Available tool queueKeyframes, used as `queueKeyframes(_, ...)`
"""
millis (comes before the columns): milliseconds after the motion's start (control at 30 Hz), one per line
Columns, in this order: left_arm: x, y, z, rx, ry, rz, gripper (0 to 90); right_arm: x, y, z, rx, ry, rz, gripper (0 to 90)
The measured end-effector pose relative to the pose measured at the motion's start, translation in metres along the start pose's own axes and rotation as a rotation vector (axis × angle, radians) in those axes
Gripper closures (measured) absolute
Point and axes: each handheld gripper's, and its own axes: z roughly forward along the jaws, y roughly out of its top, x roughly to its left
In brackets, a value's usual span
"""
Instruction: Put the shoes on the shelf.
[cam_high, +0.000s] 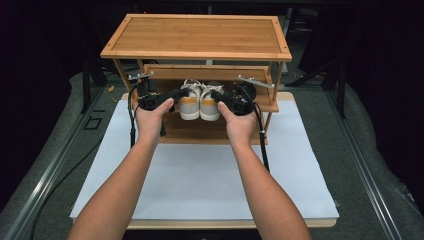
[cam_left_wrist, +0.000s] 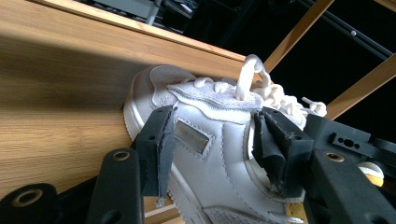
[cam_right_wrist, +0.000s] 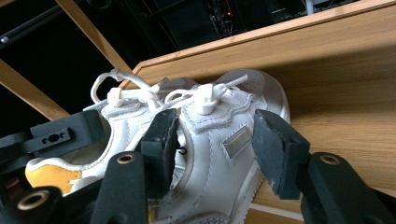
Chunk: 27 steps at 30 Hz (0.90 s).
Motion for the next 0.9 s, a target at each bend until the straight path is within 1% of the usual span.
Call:
queueKeyframes(33, -0.001, 0.0, 0.0, 0.004, 0.004, 0.013, 48.8, 0.0, 0.0, 0.0, 0.001, -0.003, -0.002, 50.2)
queueKeyframes(67, -0.001, 0.001, 0.0, 0.004, 0.004, 0.015, 48.8, 0.0, 0.0, 0.0, 0.005, -0.004, -0.003, 50.2)
queueKeyframes(133, 0.0, 0.001, -0.001, 0.001, -0.002, 0.005, 48.8, 0.001, 0.001, 0.0, 0.006, -0.004, -0.006, 50.3)
queueKeyframes(167, 0.0, 0.002, -0.001, 0.0, -0.002, 0.006, 48.7, 0.001, 0.001, 0.0, 0.008, -0.003, -0.006, 50.3)
queueKeyframes(200, -0.001, 0.002, -0.001, 0.003, 0.003, 0.01, 48.5, 0.001, 0.001, -0.001, 0.016, -0.018, -0.01, 50.4)
queueKeyframes(233, -0.002, 0.002, -0.001, 0.002, 0.003, 0.014, 47.6, 0.001, 0.001, 0.0, 0.011, -0.011, -0.016, 50.7)
queueKeyframes(267, -0.003, 0.002, -0.002, -0.006, 0.003, 0.017, 47.2, 0.002, 0.002, 0.0, 0.011, -0.018, -0.028, 51.1)
queueKeyframes(300, -0.003, 0.002, -0.002, -0.006, 0.003, 0.017, 47.2, 0.002, 0.002, 0.0, 0.011, -0.018, -0.028, 51.1)
queueKeyframes(367, -0.003, 0.003, -0.003, -0.019, -0.002, 0.015, 47.3, 0.005, 0.003, -0.002, 0.009, -0.029, -0.051, 51.2)
queueKeyframes(500, -0.003, 0.004, -0.004, -0.021, 0.0, 0.015, 47.9, 0.005, 0.005, -0.003, 0.002, -0.022, -0.035, 51.5)
queueKeyframes(600, -0.003, 0.005, -0.006, -0.027, -0.001, 0.021, 48.6, 0.006, 0.006, -0.005, -0.004, -0.016, -0.034, 51.8)
queueKeyframes(700, -0.003, 0.005, -0.007, -0.03, 0.003, 0.021, 49.5, 0.008, 0.008, -0.006, -0.006, -0.015, -0.052, 52.3)
queueKeyframes(733, -0.003, 0.005, -0.007, -0.036, 0.002, 0.021, 49.9, 0.01, 0.009, -0.007, 0.005, -0.034, -0.062, 52.4)
queueKeyframes(767, -0.003, 0.005, -0.007, -0.036, 0.002, 0.021, 50.5, 0.01, 0.009, -0.006, -0.006, -0.019, -0.069, 52.4)
queueKeyframes(800, -0.003, 0.005, -0.006, -0.033, 0.002, 0.028, 50.8, 0.012, 0.009, -0.005, -0.003, -0.026, -0.081, 52.7)
queueKeyframes(833, -0.003, 0.005, -0.006, -0.031, 0.0, 0.024, 51.1, 0.012, 0.009, -0.005, 0.001, -0.031, -0.087, 53.1)
queueKeyframes(900, -0.003, 0.005, -0.006, -0.029, 0.003, 0.026, 52.2, 0.012, 0.009, -0.004, 0.0, -0.033, -0.086, 53.5)
